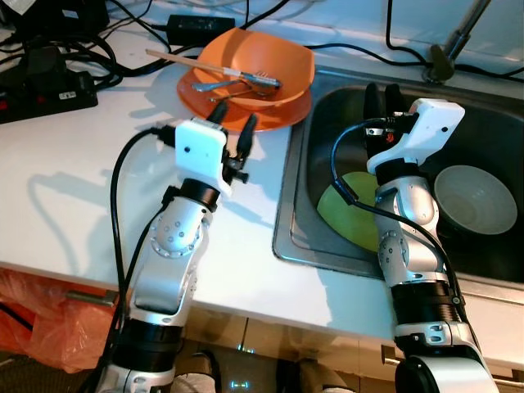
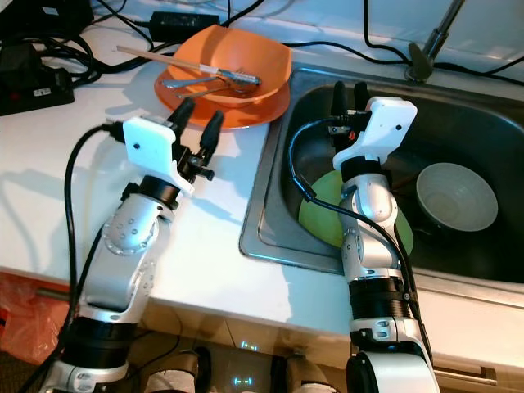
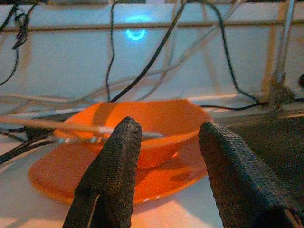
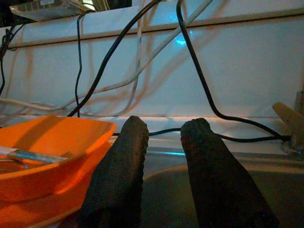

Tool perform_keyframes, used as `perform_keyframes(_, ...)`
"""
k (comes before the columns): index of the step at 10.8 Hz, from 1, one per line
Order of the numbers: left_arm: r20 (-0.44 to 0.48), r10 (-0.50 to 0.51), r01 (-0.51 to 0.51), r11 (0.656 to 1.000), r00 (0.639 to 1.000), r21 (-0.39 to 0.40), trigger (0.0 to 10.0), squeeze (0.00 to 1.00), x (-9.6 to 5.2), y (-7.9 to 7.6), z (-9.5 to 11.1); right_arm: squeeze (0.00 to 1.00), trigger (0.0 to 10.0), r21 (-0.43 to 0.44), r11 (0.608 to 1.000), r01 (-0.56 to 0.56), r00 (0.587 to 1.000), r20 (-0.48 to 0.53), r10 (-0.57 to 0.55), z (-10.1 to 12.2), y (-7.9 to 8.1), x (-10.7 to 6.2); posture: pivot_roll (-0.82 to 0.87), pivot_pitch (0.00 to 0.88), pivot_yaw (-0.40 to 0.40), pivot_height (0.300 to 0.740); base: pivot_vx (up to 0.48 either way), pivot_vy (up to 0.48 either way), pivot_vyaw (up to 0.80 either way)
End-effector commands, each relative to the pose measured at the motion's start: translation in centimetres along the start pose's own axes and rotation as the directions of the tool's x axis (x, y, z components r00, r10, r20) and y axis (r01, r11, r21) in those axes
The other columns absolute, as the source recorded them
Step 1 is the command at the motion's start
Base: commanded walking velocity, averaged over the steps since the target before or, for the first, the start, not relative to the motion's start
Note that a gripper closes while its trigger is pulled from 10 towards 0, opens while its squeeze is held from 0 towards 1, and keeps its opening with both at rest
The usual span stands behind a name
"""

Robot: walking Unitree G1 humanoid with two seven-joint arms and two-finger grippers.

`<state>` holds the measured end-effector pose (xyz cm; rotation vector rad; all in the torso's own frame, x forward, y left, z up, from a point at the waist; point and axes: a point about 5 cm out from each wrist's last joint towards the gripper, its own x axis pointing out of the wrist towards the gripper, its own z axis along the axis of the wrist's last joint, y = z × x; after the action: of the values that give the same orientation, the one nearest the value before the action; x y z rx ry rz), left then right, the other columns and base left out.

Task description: Kitchen organization

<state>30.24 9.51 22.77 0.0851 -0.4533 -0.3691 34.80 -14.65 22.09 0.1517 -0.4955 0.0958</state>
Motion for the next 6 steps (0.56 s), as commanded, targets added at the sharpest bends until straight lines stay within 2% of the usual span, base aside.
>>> perform_keyframes(1, 0.006, -0.065, 0.065, 0.998, 0.998, -0.024, 10.0, 0.0, 0.3, -0.5, 1.2, 0.0, 10.0, 0.011, 1.0, 0.003, 0.999, -0.047, -0.003, -1.1, 0.1, -0.5, 0.22, 0.225, -0.044, 0.74, 0.0, 0.0, 0.0)
perform_keyframes(2, -0.035, -0.072, 0.07, 0.997, 0.997, -0.044, 10.0, 0.0, 1.2, 0.0, 2.3, 0.0, 10.0, 0.012, 1.0, 0.002, 0.999, -0.049, -0.002, -1.1, 0.1, -0.5, 0.22, 0.225, -0.042, 0.74, 0.0, 0.0, 0.0)
perform_keyframes(3, -0.054, -0.07, 0.064, 0.992, 0.996, -0.109, 10.0, 0.0, 2.4, 0.6, 4.1, 0.0, 10.0, 0.013, 1.0, 0.0, 0.999, -0.052, 0.001, -1.2, 0.2, -0.5, 0.23, 0.224, -0.04, 0.74, 0.0, 0.0, 0.0)
perform_keyframes(4, -0.064, -0.098, 0.091, 0.99, 0.993, -0.112, 10.0, 0.0, 2.8, 0.8, 4.8, 0.0, 10.0, 0.014, 1.0, -0.002, 0.999, -0.054, 0.003, -1.2, 0.2, -0.5, 0.23, 0.223, -0.037, 0.74, 0.0, 0.0, 0.0)
perform_keyframes(5, -0.131, -0.093, 0.077, 0.99, 0.987, -0.12, 10.0, 0.0, 3.3, 1.6, 5.2, 0.0, 10.0, 0.014, 1.0, -0.005, 0.998, -0.061, 0.006, -1.4, 0.3, -0.5, 0.23, 0.222, -0.033, 0.74, 0.0, 0.0, 0.0)
perform_keyframes(6, -0.202, -0.133, 0.102, 0.982, 0.97, -0.16, 10.0, 0.0, 3.3, 1.5, 5.0, 0.0, 10.0, 0.015, 1.0, -0.005, 0.998, -0.064, 0.006, -1.4, 0.3, -0.5, 0.23, 0.221, -0.031, 0.74, 0.0, 0.0, 0.0)
